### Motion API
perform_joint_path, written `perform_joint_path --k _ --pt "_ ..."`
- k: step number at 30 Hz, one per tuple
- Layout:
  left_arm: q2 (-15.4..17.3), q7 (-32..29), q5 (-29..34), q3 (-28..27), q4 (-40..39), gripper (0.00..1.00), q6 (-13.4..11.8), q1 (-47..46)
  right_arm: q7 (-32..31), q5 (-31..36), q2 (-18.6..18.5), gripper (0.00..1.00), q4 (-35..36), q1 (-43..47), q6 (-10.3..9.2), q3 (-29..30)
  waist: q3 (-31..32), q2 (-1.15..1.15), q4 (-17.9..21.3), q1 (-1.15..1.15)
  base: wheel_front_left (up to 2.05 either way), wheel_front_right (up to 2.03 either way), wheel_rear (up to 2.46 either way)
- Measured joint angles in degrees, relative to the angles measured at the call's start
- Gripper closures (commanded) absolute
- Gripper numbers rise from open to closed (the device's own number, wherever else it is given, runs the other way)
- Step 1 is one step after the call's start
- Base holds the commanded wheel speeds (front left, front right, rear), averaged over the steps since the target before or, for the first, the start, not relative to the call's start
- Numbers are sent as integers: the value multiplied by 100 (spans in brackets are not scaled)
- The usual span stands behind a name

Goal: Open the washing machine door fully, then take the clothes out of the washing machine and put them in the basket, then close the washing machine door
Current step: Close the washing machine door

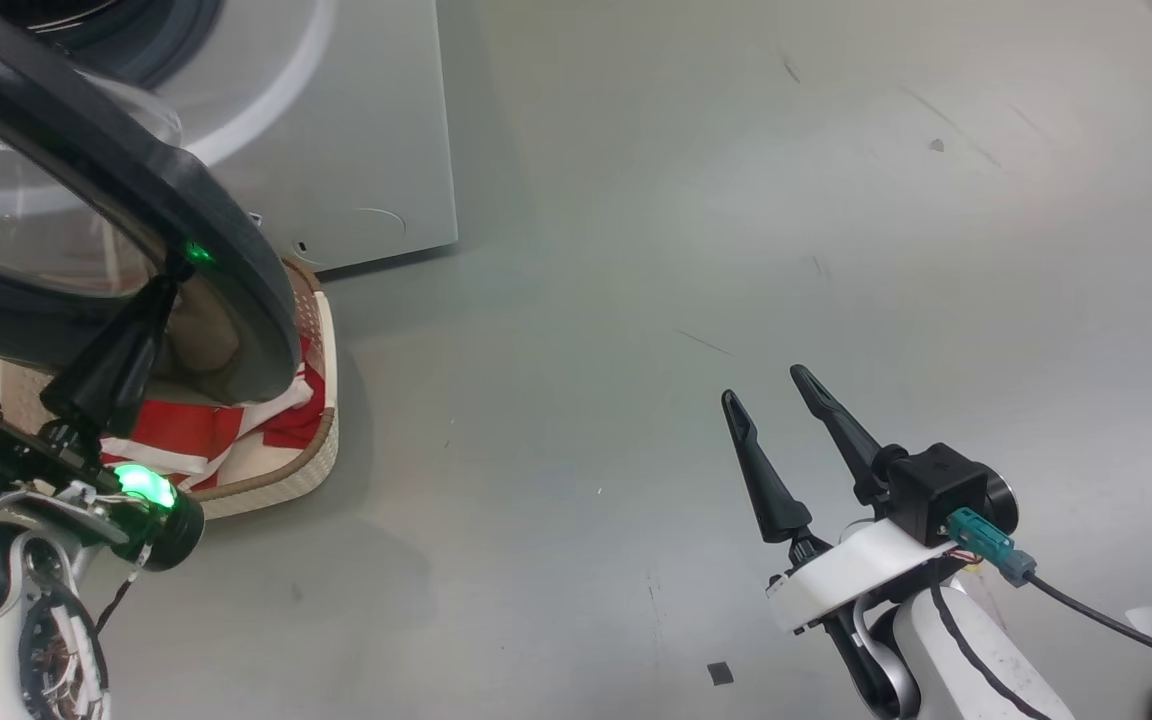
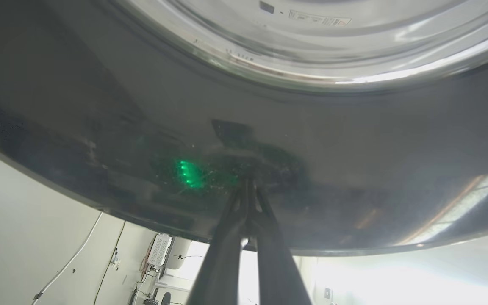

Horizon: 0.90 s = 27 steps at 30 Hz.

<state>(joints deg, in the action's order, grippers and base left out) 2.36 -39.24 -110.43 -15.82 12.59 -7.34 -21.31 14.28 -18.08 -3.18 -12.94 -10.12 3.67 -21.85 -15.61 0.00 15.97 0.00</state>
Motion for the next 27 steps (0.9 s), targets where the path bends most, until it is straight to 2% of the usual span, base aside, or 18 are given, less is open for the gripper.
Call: perform_joint_path --k 14,20,27 --pt "-31 747 -192 44 286 100 0 -603 0 -56 16 0 78 -1 -88 -38 -222 0 498 0 0 0 0" --pt "-55 915 -191 146 431 100 0 -736 0 -56 27 0 85 -1 -140 -22 -234 0 507 0 0 0 0" --pt "-68 955 -90 481 594 100 0 -755 0 -36 34 0 93 -1 -185 167 -147 0 323 0 0 0 0"
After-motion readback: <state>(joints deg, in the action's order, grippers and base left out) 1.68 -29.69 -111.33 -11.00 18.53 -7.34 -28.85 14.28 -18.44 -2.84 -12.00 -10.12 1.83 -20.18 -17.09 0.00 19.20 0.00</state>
